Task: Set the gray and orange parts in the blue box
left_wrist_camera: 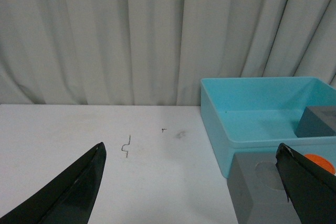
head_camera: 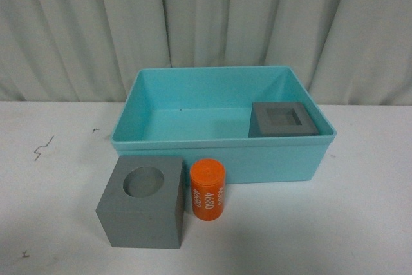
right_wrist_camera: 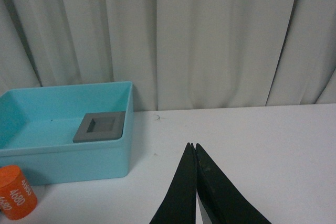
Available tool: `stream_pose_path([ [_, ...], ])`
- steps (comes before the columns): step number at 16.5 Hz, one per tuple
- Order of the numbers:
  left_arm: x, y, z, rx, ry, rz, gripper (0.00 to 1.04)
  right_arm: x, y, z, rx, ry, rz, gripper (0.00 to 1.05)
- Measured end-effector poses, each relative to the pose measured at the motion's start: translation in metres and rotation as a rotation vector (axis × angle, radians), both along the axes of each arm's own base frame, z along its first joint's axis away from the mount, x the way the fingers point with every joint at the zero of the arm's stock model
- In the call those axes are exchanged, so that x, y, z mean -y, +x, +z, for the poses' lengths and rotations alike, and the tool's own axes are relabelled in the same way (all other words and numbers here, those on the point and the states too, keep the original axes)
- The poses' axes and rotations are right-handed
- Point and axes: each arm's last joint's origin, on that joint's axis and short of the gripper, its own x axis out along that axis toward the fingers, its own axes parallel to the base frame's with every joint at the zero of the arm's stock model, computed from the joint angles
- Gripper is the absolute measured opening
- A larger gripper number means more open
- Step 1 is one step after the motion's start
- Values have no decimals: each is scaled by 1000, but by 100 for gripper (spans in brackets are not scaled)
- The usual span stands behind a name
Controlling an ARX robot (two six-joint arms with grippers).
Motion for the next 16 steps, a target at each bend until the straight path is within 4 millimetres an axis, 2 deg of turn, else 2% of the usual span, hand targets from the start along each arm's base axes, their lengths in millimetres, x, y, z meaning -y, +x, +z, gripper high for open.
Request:
stream_pose_path([
  [6, 0, 0, 0, 1, 0, 1, 98, 0, -13, -4, -18, 0, 0, 2],
  [7, 0, 0, 0, 0, 0, 0, 98, 0, -13, -3, -8, -1, 1, 6],
  [12, 0, 0, 0, 0, 0, 0, 98, 0, -13, -3, -10, 0, 0, 68],
  [14, 3, 3, 2, -277, -69, -2, 98, 0, -13, -3, -10, -1, 0, 92],
  [15, 6, 15, 14, -288, -102, -16, 98, 0, -13, -3, -9, 0, 1, 100],
  [16, 10, 26, 27, -245, -107, -29, 98, 0, -13, -3, -10, 0, 0, 97],
])
